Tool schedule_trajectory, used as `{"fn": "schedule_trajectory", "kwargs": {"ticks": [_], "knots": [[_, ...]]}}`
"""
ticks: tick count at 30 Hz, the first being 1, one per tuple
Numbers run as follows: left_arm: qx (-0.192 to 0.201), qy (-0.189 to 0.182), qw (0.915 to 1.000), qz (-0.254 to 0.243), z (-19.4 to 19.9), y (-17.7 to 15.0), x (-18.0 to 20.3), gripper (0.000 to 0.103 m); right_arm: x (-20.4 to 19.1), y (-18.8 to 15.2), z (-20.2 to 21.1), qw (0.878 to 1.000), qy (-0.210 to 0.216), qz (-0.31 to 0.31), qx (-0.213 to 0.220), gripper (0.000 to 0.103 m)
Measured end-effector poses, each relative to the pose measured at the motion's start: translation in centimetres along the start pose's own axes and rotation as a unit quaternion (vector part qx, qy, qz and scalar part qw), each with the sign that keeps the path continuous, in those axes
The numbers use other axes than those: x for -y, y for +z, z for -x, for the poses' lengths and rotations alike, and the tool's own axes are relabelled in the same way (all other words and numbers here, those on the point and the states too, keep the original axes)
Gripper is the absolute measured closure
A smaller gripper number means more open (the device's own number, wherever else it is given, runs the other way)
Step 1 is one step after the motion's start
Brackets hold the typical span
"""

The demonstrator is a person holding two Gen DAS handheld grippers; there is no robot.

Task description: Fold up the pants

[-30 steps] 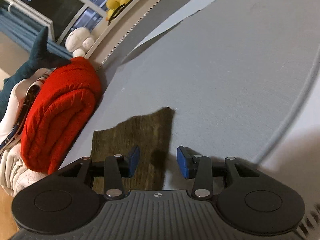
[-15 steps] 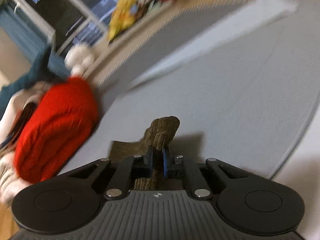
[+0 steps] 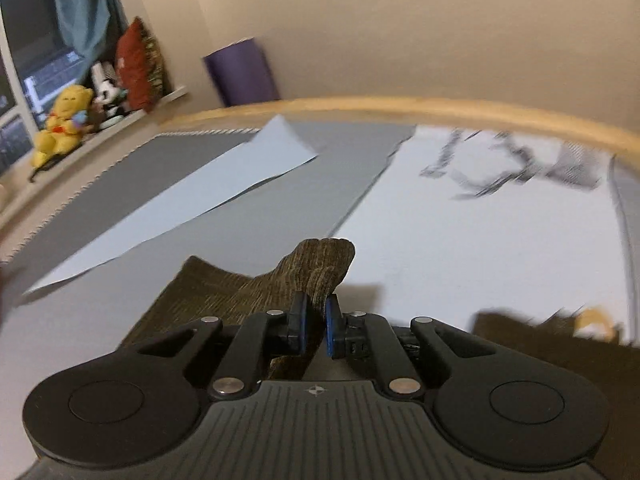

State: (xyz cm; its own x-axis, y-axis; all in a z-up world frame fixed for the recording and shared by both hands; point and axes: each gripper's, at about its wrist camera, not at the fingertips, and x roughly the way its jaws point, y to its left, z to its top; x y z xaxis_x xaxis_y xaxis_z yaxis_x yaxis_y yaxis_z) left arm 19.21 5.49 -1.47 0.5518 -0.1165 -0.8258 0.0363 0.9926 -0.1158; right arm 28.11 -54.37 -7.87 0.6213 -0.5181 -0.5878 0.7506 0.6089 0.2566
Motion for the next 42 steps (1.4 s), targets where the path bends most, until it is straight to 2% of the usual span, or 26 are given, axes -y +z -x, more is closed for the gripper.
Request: {"fn": "schedule_trajectory", "kwargs": {"ticks": [3, 6, 7, 9, 13, 14, 16, 17, 18, 19, 21, 22, 25, 28, 31, 32, 33, 36, 39, 40, 42], "knots": [[-0.023, -0.037, 0.999, -0.007, -1.0, -0.6, 1.1, 0.068, 1.5, 0.6, -1.1, 1.0, -0.005, -0.016, -0.016, 0.094], [-0.04, -0.089, 0.9952, 0.0, -2.0, -0.9, 2.3, 0.069, 1.6, 0.3, -2.9, 0.997, 0.007, -0.002, -0.073, 0.086], [-0.046, -0.102, 0.9938, -0.003, -2.5, -1.0, 2.8, 0.069, 1.6, 0.1, -2.9, 0.997, 0.007, -0.004, -0.082, 0.076], [-0.055, -0.114, 0.9918, -0.018, -3.4, -1.3, 4.4, 0.069, 2.2, 0.0, -3.3, 0.995, 0.01, -0.028, -0.095, 0.064], [-0.082, -0.105, 0.9903, -0.04, -6.2, -1.9, 6.4, 0.066, 3.5, -0.4, -3.9, 0.99, 0.025, -0.053, -0.126, 0.064], [-0.09, -0.101, 0.9896, -0.05, -6.8, -2.2, 6.7, 0.062, 3.7, -0.4, -4.3, 0.99, 0.028, -0.051, -0.132, 0.064], [-0.098, -0.083, 0.9883, -0.082, -7.8, -2.8, 7.6, 0.063, 3.8, -0.9, -4.3, 0.989, 0.033, -0.044, -0.138, 0.064], [-0.103, -0.067, 0.9871, -0.103, -8.1, -3.1, 8.0, 0.07, 3.9, -0.8, -4.4, 0.989, 0.034, -0.04, -0.14, 0.065], [-0.109, -0.053, 0.9848, -0.124, -8.3, -3.3, 8.2, 0.078, 4.0, -0.9, -4.5, 0.989, 0.032, -0.037, -0.14, 0.07], [-0.112, -0.033, 0.9817, -0.15, -8.3, -3.5, 8.5, 0.096, 4.1, -0.8, -4.5, 0.989, 0.032, -0.036, -0.138, 0.077], [-0.113, -0.009, 0.9744, -0.194, -8.1, -3.7, 8.7, 0.099, 4.4, -0.6, -4.6, 0.99, 0.025, -0.032, -0.132, 0.09], [-0.113, -0.004, 0.9721, -0.205, -8.0, -3.7, 8.6, 0.1, 4.6, -0.5, -4.5, 0.991, 0.024, -0.031, -0.129, 0.092], [-0.111, 0.02, 0.9677, -0.225, -7.6, -3.7, 7.6, 0.099, 4.4, -0.4, -4.3, 0.992, 0.012, -0.01, -0.128, 0.094], [-0.111, 0.033, 0.9656, -0.232, -7.4, -3.6, 6.3, 0.098, 3.8, -1.0, -4.1, 0.989, -0.03, 0.012, -0.146, 0.094], [-0.118, 0.021, 0.9646, -0.234, -6.9, -3.8, 5.3, 0.098, 1.1, -2.3, -2.9, 0.982, -0.076, 0.107, -0.138, 0.091], [-0.119, 0.011, 0.9657, -0.231, -6.6, -3.8, 5.1, 0.097, 0.6, -2.5, -2.4, 0.98, -0.087, 0.119, -0.134, 0.089], [-0.113, -0.006, 0.9684, -0.222, -6.0, -3.7, 5.0, 0.097, 0.5, -2.4, -1.7, 0.981, -0.093, 0.112, -0.125, 0.089], [-0.087, -0.076, 0.9782, -0.173, -3.9, -2.6, 4.0, 0.092, 0.7, -0.6, 1.1, 0.988, -0.106, 0.075, -0.081, 0.075], [-0.051, -0.107, 0.983, -0.14, -1.4, -1.5, 2.8, 0.084, 0.1, 1.2, 5.1, 0.994, -0.077, 0.069, -0.03, 0.069], [-0.04, -0.109, 0.9844, -0.132, -0.6, -1.3, 2.2, 0.081, -0.2, 1.6, 6.6, 0.996, -0.061, 0.067, -0.021, 0.066], [-0.022, -0.102, 0.9876, -0.117, 0.9, -1.0, 1.2, 0.08, -1.0, 1.9, 10.3, 0.997, -0.008, 0.071, -0.006, 0.063]]}}
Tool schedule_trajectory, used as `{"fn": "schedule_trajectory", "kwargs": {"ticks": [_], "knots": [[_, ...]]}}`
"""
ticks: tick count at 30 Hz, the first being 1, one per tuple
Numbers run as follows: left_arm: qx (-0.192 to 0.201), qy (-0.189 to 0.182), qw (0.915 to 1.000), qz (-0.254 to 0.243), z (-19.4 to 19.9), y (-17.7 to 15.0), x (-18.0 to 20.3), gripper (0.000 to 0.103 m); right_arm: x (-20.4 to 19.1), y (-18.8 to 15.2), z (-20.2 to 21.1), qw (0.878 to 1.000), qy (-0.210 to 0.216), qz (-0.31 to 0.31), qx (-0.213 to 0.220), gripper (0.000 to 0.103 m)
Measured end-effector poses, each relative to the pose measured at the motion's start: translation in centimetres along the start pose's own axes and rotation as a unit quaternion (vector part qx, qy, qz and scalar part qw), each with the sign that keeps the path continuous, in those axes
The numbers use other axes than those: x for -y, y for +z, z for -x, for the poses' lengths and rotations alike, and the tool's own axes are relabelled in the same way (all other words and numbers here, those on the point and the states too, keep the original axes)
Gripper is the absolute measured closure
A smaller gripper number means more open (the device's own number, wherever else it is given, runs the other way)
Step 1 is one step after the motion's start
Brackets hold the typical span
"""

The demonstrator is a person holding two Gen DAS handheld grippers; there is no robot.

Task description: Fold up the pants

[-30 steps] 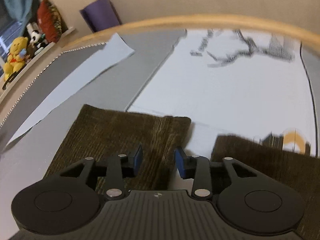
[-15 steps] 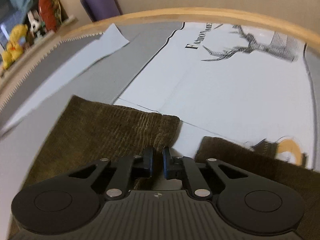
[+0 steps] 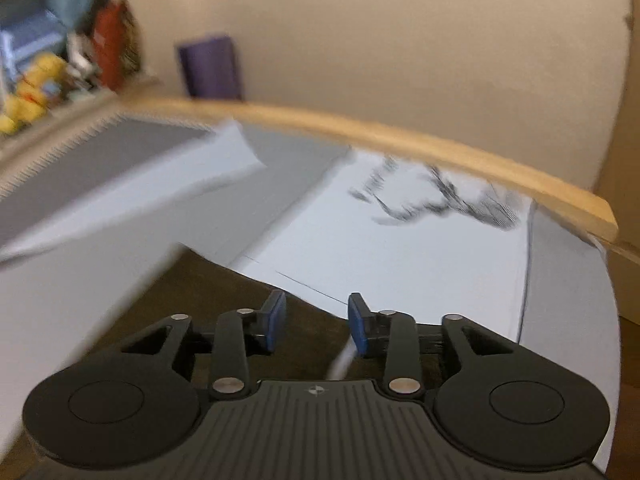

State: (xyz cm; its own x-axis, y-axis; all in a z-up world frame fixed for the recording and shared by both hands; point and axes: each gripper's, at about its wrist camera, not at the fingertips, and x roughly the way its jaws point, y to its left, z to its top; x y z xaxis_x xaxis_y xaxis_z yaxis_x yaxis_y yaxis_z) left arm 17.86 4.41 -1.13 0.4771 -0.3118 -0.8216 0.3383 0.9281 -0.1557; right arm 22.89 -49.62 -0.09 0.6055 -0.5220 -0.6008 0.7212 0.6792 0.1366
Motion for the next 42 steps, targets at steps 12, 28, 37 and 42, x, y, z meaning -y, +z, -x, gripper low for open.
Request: {"fn": "schedule_trajectory", "kwargs": {"ticks": [12, 28, 37, 42], "knots": [[0.041, 0.07, 0.9937, 0.077, 7.6, -4.1, -7.7, 0.079, -4.1, -6.5, 19.0, 0.973, 0.219, 0.071, -0.037, 0.056], [0.005, 0.124, 0.9537, 0.274, 11.0, -10.8, -25.6, 0.062, -12.6, -13.7, 19.9, 0.937, 0.286, 0.183, -0.079, 0.057], [-0.044, 0.077, 0.9455, 0.313, 5.2, -11.7, -26.3, 0.033, -13.2, -13.6, 19.6, 0.927, 0.304, 0.201, -0.094, 0.056], [-0.07, 0.109, 0.9646, 0.23, 2.8, -10.8, -22.9, 0.035, -13.0, -13.6, 18.9, 0.928, 0.297, 0.202, -0.098, 0.056]]}}
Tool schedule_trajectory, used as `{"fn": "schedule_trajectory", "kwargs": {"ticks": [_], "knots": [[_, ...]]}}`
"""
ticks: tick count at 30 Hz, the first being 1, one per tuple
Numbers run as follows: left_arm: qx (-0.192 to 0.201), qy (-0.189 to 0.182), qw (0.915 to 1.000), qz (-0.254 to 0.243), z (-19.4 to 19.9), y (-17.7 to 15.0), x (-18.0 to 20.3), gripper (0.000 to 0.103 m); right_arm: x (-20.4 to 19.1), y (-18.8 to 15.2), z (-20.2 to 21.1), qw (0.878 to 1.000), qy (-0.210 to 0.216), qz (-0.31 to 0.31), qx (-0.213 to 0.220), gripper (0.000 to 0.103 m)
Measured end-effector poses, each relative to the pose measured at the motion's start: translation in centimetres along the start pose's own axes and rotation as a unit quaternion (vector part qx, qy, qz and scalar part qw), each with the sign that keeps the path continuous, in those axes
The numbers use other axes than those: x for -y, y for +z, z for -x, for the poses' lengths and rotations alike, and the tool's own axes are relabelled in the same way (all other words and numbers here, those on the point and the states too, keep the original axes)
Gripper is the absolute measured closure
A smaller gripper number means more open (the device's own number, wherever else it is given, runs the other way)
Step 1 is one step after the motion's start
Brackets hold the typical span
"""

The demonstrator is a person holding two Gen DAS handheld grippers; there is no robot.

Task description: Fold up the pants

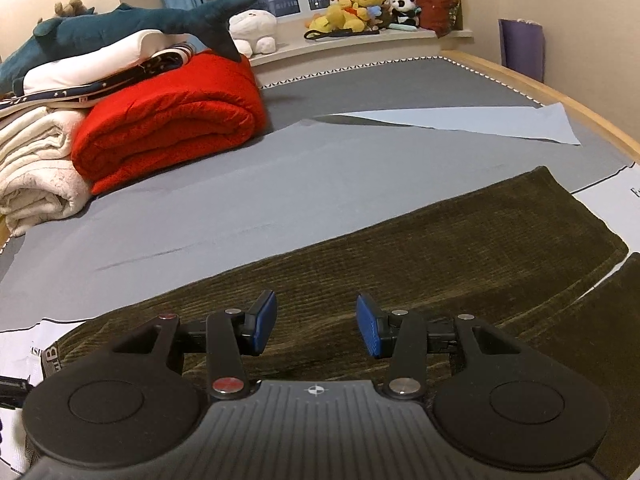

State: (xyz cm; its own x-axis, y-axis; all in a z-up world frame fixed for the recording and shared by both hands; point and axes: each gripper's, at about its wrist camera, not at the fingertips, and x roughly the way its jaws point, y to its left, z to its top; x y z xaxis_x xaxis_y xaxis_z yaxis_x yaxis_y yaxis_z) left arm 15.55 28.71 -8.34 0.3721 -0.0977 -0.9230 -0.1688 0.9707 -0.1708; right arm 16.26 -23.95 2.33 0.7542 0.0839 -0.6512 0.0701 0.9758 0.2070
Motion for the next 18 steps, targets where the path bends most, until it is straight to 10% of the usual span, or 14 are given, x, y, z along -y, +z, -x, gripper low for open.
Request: {"fn": "schedule_trajectory", "kwargs": {"ticks": [2, 6, 9, 18], "knots": [[0.011, 0.036, 0.9967, -0.072, -0.1, -0.5, 1.8, 0.046, 0.2, -0.1, -0.1, 1.0, -0.004, 0.0, -0.001, 0.056], [0.018, 0.031, 0.9974, -0.063, 0.9, -0.4, 1.5, 0.081, 0.5, -0.2, -0.4, 1.0, -0.01, -0.002, -0.007, 0.056], [0.028, 0.06, 0.9899, -0.125, 1.4, -1.2, 2.7, 0.084, 0.5, -0.3, -0.4, 1.0, -0.01, -0.001, -0.007, 0.056], [0.031, 0.099, 0.99, -0.096, 3.3, -1.4, 1.4, 0.086, 0.5, -0.5, -0.3, 1.0, -0.006, 0.003, -0.004, 0.056]]}}
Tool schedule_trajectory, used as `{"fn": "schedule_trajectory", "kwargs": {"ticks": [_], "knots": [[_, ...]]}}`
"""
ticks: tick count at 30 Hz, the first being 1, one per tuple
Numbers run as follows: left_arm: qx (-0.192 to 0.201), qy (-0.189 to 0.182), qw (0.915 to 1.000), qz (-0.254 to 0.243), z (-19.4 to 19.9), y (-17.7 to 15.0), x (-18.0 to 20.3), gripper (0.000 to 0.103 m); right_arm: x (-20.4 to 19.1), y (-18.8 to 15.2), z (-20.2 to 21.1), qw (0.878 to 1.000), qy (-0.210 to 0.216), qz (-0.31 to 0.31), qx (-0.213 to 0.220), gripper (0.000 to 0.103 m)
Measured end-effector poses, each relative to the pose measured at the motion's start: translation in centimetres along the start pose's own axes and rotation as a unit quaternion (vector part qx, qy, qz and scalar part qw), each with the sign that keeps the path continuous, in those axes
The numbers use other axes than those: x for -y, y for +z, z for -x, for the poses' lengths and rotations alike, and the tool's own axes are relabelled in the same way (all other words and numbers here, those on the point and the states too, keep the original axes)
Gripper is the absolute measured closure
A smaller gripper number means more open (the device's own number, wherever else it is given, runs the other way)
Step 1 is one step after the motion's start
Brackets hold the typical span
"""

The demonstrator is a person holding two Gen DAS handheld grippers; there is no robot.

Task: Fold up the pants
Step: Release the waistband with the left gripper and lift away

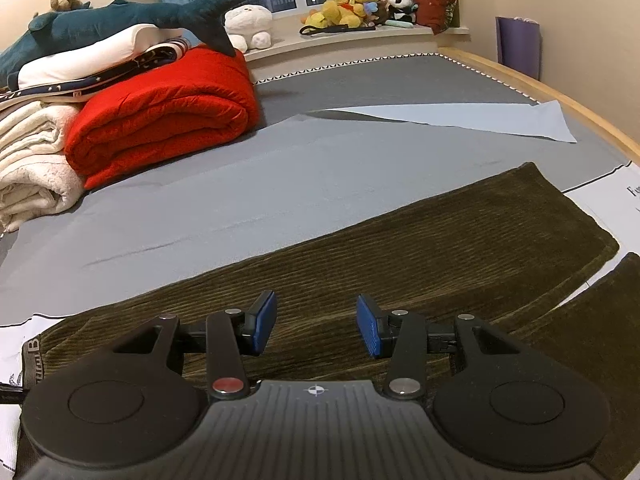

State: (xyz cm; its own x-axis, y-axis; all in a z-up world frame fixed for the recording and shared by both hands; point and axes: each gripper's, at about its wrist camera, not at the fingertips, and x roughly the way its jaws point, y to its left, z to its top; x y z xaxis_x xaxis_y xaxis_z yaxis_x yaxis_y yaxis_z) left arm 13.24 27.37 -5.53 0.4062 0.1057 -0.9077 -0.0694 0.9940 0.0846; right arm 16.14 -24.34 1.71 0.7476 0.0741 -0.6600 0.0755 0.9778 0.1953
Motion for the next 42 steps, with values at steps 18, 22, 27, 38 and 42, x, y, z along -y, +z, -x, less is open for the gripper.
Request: {"fn": "schedule_trajectory", "kwargs": {"ticks": [18, 22, 27, 38, 42], "knots": [[-0.041, -0.033, 0.9948, -0.087, 2.0, -0.8, 4.7, 0.065, 0.1, 0.0, 0.1, 1.0, 0.004, 0.001, -0.004, 0.056], [-0.043, -0.019, 0.993, -0.108, 2.0, -1.1, 5.8, 0.066, 0.1, -0.1, 0.1, 1.0, 0.005, 0.004, -0.006, 0.056], [-0.018, -0.038, 0.9963, -0.075, 3.7, 0.4, 6.3, 0.063, 0.4, 0.1, 0.0, 1.0, 0.004, -0.003, -0.009, 0.056], [0.095, -0.086, 0.987, 0.097, 6.9, 5.3, 3.0, 0.061, 0.4, 0.3, 0.3, 1.0, 0.011, -0.016, -0.01, 0.056], [0.105, -0.096, 0.9827, 0.119, 6.0, 5.9, 3.7, 0.066, 0.0, 0.2, 0.3, 1.0, 0.019, -0.019, -0.013, 0.056]]}}
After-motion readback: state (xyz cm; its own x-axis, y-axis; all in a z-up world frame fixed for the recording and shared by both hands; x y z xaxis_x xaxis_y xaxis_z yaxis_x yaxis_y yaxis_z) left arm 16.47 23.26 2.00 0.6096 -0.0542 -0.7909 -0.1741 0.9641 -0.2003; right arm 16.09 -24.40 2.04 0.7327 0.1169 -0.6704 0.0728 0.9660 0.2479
